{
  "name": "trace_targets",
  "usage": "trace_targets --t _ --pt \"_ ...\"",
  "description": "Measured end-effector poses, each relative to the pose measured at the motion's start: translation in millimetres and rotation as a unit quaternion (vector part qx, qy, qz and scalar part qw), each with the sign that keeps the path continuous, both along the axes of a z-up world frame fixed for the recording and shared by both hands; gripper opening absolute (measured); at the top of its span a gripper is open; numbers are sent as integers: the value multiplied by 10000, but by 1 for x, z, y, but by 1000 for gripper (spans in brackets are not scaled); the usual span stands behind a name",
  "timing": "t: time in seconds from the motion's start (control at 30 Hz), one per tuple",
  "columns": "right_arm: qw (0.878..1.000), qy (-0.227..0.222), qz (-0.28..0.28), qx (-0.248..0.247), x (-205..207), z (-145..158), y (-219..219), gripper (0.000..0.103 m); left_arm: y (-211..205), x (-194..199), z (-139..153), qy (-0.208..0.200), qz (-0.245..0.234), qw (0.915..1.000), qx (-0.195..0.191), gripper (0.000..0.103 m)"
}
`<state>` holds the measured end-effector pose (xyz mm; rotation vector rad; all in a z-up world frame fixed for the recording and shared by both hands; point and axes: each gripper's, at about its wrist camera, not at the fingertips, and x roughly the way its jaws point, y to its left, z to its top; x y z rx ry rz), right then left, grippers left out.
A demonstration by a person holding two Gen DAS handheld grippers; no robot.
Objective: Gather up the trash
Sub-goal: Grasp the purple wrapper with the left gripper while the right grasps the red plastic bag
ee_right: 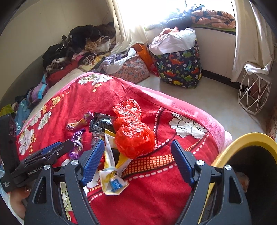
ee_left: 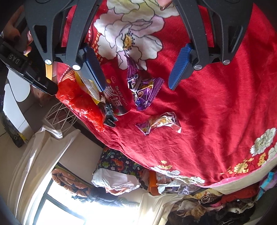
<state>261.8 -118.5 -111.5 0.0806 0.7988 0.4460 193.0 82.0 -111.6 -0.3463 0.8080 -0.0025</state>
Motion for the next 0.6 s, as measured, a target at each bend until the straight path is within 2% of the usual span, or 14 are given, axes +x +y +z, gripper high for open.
trace_targets --t 0.03,0.1,0.17,0.2,0.23,0.27,0.43,0.6 --pt "10000 40 18 9 3 -2 2 76 0 3 -3 47 -16 10000 9 61" --pt "9999 116 41 36 9 -6 5 68 1 8 -8 165 -35 9999 -3 57" --pt "9997 199 115 50 14 -11 8 40 3 10 -12 231 -1 9997 -28 52" --pt "9995 260 145 73 16 -13 9 34 4 11 -13 260 5 9997 -31 50" --pt "9994 289 156 109 17 -14 8 20 4 12 -13 272 9 9996 -32 44" --pt "9993 300 174 167 17 -15 7 16 4 12 -14 285 8 9996 -41 37" --pt "9995 127 103 276 2 -12 -2 14 4 9 -17 319 -58 9994 -76 27" --pt "9993 -47 -49 375 -18 -7 -19 14 1 3 -14 267 -124 9995 -147 25"
